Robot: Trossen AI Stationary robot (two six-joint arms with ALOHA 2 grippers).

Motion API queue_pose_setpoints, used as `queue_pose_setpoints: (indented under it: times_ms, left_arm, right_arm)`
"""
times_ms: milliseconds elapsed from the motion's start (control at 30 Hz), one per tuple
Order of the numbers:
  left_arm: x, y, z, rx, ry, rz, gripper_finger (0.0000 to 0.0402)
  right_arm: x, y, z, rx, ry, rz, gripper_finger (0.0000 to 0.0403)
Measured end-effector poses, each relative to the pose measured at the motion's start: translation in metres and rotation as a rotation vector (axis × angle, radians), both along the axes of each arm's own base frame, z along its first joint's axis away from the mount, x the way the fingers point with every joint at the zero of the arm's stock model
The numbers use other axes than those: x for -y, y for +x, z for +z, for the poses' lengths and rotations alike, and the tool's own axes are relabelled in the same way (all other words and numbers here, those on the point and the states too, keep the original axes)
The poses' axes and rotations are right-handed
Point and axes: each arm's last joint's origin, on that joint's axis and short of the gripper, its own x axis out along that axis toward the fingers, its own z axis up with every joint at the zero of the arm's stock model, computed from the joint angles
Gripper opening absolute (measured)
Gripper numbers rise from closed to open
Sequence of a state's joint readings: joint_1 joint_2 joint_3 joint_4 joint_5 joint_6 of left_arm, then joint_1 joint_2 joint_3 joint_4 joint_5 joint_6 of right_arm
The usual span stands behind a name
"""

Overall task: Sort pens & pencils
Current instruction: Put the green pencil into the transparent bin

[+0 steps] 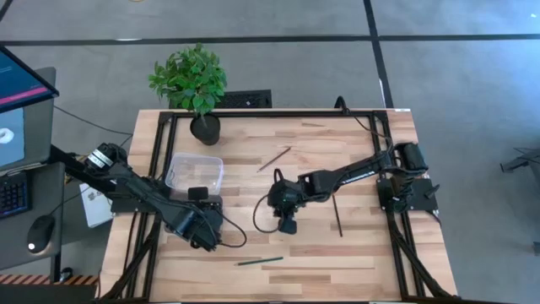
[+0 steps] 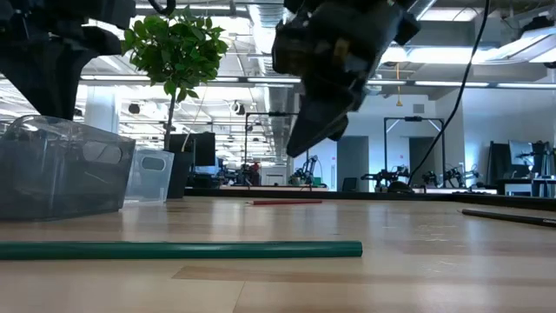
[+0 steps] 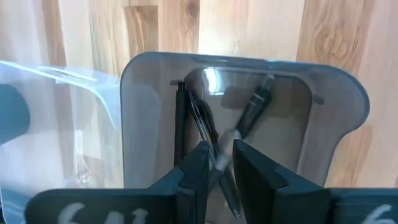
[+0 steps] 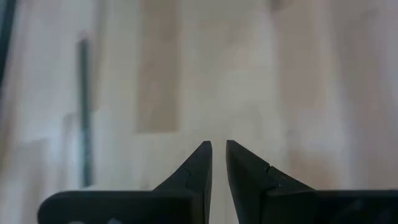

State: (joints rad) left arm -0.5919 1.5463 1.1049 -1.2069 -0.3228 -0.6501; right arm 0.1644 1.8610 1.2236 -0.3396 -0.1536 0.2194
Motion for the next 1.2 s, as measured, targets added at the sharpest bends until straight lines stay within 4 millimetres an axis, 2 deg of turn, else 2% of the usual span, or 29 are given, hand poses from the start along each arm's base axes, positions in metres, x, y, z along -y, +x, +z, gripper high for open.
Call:
queue_pose_setpoints:
  times_ms: [133, 300, 500, 767, 933, 1200]
  left_arm:
    - [0.001, 0.003, 0.000, 0.038, -0.003, 0.008, 0.0072]
    - [0.005, 0.009, 0.000, 0.102, -0.034, -0.024, 0.0121]
    - [0.020, 0.025, 0.002, 0.202, -0.253, -0.116, 0.0179]
    - [0.037, 0.044, 0.013, 0.372, -0.481, -0.197, 0.0197]
    - [0.047, 0.050, 0.022, 0.432, -0.445, -0.226, 0.0197]
    - [0.071, 0.062, 0.003, 0.282, -0.271, -0.209, 0.0197]
  right_arm:
    - [-0.021, -0.005, 0.000, -0.011, 0.023, 0.052, 0.0072]
    - [-0.042, -0.010, 0.000, -0.012, 0.023, 0.108, 0.0072]
    - [-0.064, -0.018, 0.000, -0.027, 0.050, 0.145, 0.0072]
    - [-0.084, -0.025, 0.000, -0.066, 0.122, 0.083, 0.0072]
    - [-0.089, -0.022, 0.003, -0.015, 0.138, 0.097, 0.0072]
    - [-0.092, -0.019, 0.006, 0.035, 0.152, 0.106, 0.0072]
